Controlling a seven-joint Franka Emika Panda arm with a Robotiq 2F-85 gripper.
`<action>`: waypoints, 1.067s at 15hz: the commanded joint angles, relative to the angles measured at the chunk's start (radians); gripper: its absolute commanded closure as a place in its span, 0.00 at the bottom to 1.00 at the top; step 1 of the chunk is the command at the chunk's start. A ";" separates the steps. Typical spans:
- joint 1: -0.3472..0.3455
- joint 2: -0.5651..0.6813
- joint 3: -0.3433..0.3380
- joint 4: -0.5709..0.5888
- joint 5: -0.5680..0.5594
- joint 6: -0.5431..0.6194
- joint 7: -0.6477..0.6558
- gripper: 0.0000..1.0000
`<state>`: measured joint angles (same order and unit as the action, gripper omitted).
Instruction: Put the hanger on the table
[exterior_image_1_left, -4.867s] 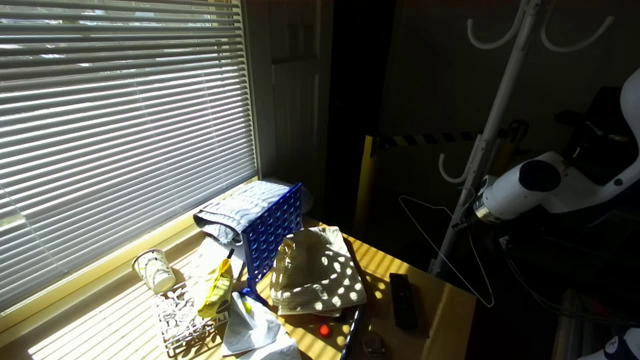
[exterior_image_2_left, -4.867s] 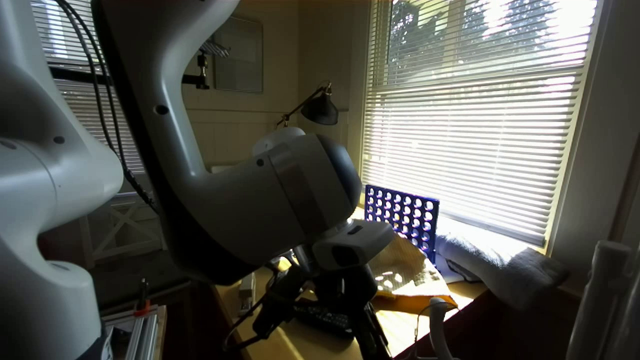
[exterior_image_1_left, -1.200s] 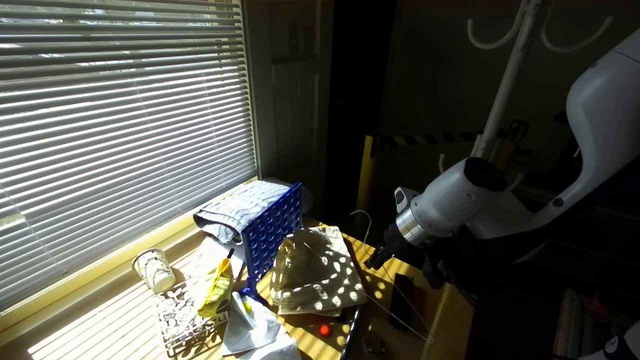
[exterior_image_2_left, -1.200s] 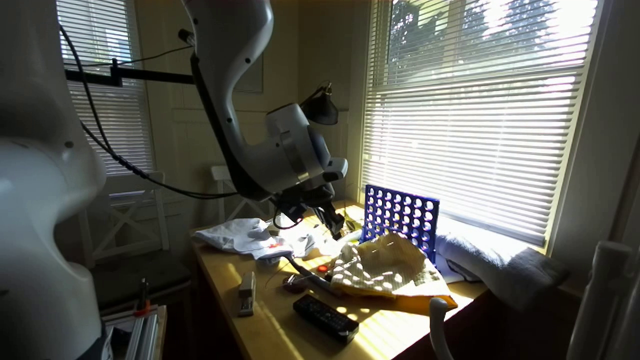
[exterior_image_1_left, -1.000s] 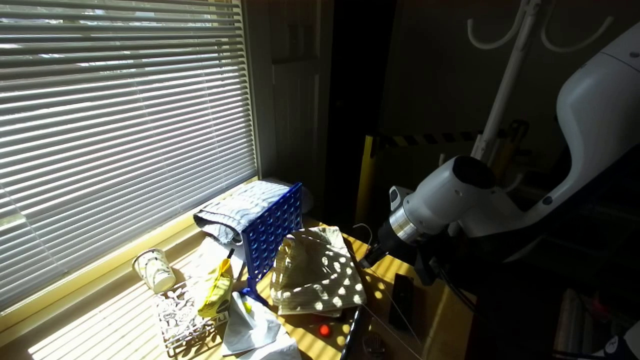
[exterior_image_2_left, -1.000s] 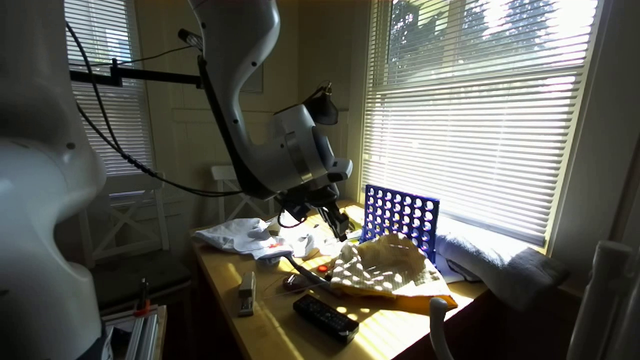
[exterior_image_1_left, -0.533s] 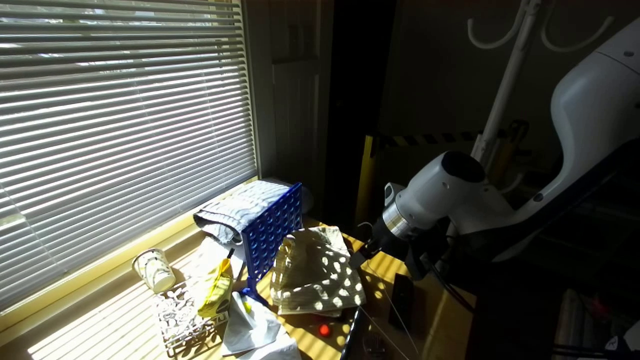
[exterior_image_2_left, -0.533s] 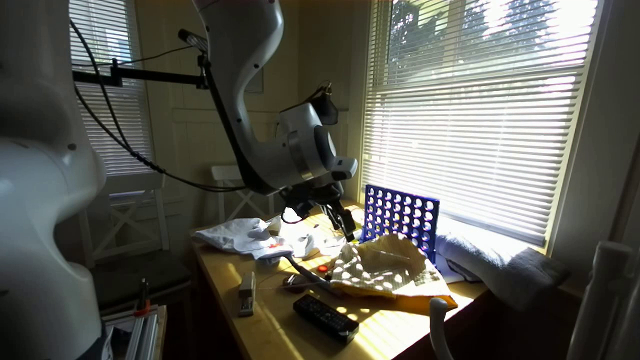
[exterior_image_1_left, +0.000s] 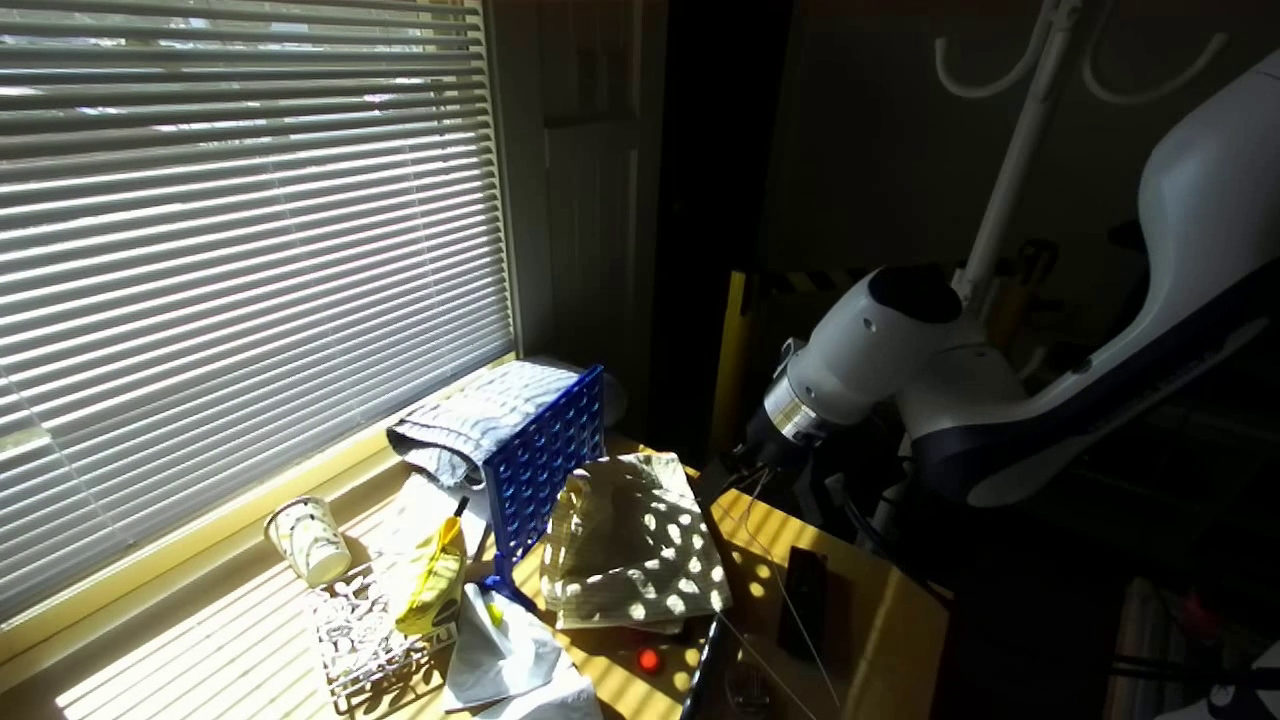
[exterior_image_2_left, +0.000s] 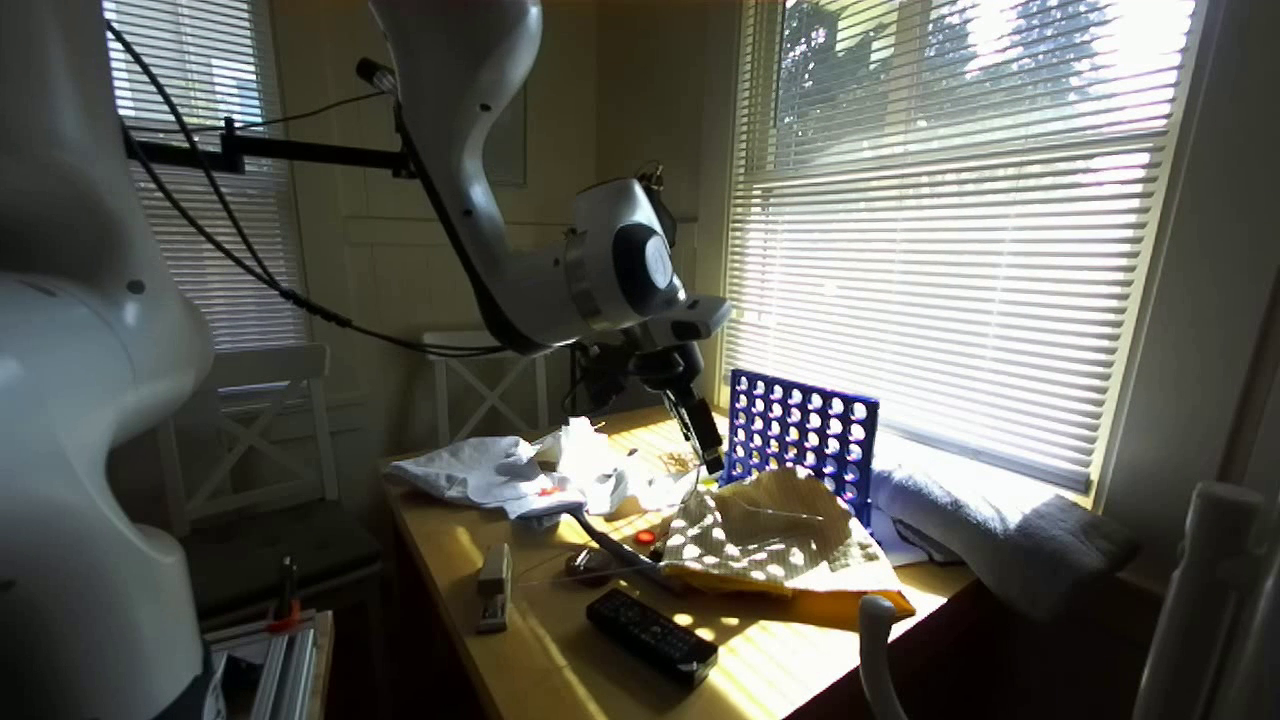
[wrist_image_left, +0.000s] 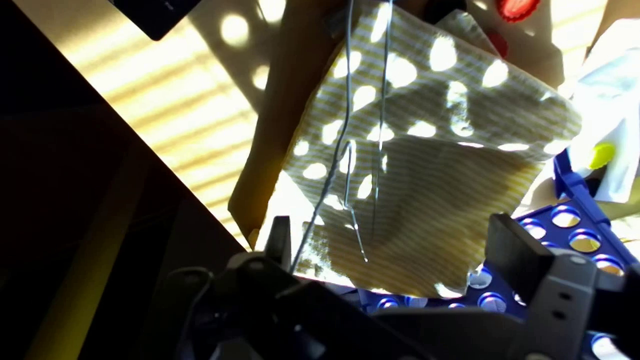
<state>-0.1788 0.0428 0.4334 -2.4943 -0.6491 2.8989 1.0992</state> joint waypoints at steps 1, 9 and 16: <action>0.000 -0.091 0.019 -0.012 0.201 -0.123 -0.114 0.00; 0.137 -0.150 -0.157 0.070 0.293 -0.360 -0.215 0.00; 0.202 -0.151 -0.225 0.112 0.305 -0.484 -0.281 0.00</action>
<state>-0.0133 -0.1001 0.2398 -2.4108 -0.3746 2.4880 0.8742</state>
